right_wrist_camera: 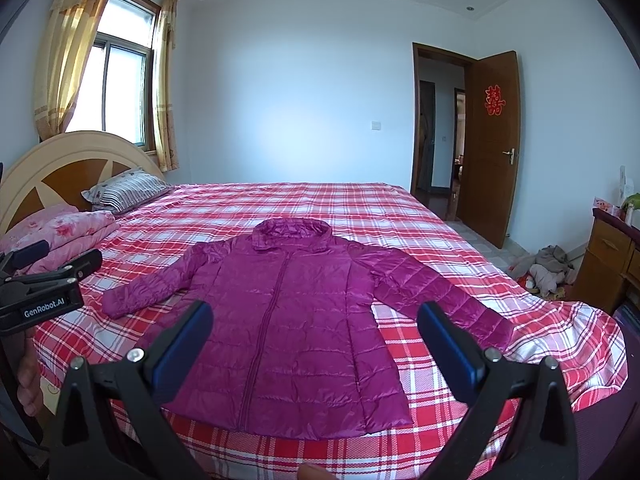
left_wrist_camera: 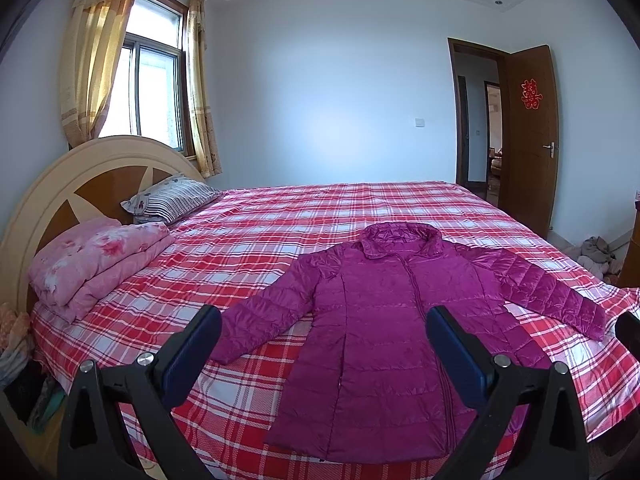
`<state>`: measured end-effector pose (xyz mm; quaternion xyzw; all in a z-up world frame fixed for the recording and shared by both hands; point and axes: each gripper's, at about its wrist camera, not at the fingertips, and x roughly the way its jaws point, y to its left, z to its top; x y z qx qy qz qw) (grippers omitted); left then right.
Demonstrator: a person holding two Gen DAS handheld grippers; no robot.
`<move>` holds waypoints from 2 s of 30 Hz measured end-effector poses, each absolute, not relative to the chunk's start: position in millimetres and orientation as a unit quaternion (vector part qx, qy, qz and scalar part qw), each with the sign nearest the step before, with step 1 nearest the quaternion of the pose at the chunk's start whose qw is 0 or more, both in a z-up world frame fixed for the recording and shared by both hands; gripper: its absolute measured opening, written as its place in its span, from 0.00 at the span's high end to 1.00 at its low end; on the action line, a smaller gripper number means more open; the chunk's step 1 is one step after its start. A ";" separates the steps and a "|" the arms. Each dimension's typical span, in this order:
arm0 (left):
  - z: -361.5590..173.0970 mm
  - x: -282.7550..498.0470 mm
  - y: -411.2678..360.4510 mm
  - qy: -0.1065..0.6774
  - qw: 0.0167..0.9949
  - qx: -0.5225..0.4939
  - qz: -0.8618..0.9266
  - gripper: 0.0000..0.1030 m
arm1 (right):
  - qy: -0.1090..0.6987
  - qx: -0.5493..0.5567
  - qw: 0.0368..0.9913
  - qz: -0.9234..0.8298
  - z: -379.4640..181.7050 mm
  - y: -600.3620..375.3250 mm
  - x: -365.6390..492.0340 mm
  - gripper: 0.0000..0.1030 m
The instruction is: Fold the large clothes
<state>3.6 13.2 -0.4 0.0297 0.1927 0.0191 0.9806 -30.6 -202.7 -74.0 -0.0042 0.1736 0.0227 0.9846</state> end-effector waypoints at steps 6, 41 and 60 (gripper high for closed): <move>-0.1 3.8 13.3 0.192 0.981 0.028 0.020 0.01 | 0.175 -0.005 0.984 0.025 -76.1 -200.1 -29.9 0.00; -2.8 8.6 19.0 0.196 0.980 0.023 0.030 0.01 | 0.177 -0.004 0.984 0.028 -77.8 -198.7 -28.8 0.00; -23.4 30.5 15.5 0.221 0.974 0.031 0.031 0.01 | 0.194 0.006 0.981 0.020 -90.2 -208.0 -14.5 0.00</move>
